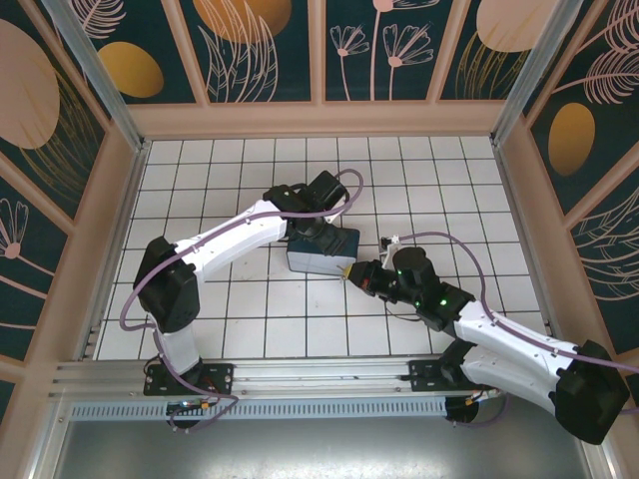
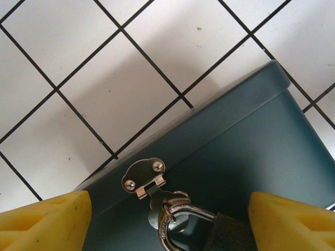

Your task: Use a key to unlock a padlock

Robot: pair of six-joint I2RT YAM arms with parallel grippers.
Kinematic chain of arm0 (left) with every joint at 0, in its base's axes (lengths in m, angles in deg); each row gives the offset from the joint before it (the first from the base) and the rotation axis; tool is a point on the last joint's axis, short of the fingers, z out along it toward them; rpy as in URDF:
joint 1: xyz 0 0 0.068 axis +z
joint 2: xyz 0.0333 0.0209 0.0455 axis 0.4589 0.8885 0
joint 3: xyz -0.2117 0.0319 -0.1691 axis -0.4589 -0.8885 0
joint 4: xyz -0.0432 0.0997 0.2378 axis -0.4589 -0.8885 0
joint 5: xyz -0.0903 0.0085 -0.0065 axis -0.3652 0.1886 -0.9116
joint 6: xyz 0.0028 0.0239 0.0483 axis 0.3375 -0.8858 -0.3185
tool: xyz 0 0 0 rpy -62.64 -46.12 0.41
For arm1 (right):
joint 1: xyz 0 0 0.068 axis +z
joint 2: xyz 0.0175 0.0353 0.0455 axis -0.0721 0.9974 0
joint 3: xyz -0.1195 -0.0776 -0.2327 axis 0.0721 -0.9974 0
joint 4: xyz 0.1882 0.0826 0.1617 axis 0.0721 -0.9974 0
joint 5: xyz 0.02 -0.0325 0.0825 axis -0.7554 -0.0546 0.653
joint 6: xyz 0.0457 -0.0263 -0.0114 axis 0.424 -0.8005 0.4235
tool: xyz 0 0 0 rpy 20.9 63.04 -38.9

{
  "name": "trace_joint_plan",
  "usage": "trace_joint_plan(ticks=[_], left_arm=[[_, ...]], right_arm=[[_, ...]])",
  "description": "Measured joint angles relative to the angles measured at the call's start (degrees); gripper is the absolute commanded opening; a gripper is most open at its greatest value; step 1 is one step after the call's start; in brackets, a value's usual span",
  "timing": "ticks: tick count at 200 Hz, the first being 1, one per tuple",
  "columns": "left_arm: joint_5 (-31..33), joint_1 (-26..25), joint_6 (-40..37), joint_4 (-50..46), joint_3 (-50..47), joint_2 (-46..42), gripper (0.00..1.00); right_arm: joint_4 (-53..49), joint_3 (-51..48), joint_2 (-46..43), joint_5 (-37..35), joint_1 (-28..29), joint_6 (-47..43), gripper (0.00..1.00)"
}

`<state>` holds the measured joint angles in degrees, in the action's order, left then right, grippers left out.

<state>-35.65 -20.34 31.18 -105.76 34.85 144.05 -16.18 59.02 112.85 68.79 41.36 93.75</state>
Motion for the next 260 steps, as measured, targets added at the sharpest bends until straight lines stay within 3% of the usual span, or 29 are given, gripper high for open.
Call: trace_joint_plan(ticks=[51, 70, 104, 133, 186, 260], left_arm=[[-1.31, -0.04, -0.15, -0.96, 0.00, -2.05, 0.73], [-1.31, -0.04, 1.01, -1.01, 0.02, -2.97, 0.83], [-1.07, 0.02, 7.89, -0.59, -0.61, -5.66, 0.82], [-1.25, 0.44, 16.22, 0.94, -4.31, -9.03, 0.76], [-10.32, 5.99, 27.93, 5.86, -11.30, -9.77, 0.67], [-19.02, 6.43, 31.45, 10.21, -11.37, -9.70, 0.60]], right_arm=[[1.73, -0.02, 0.70, -0.59, 0.07, 0.02, 0.00], [3.28, -0.17, 1.57, -0.98, 0.50, 0.26, 0.00], [8.37, -1.66, 3.43, -1.70, 2.40, 1.38, 0.00], [12.68, -3.28, 5.40, -3.67, 3.32, 2.03, 0.00], [20.72, -6.93, 6.27, -7.02, 3.43, 3.69, 0.00], [27.21, -6.95, 11.02, -8.96, 3.43, 4.70, 0.00]])
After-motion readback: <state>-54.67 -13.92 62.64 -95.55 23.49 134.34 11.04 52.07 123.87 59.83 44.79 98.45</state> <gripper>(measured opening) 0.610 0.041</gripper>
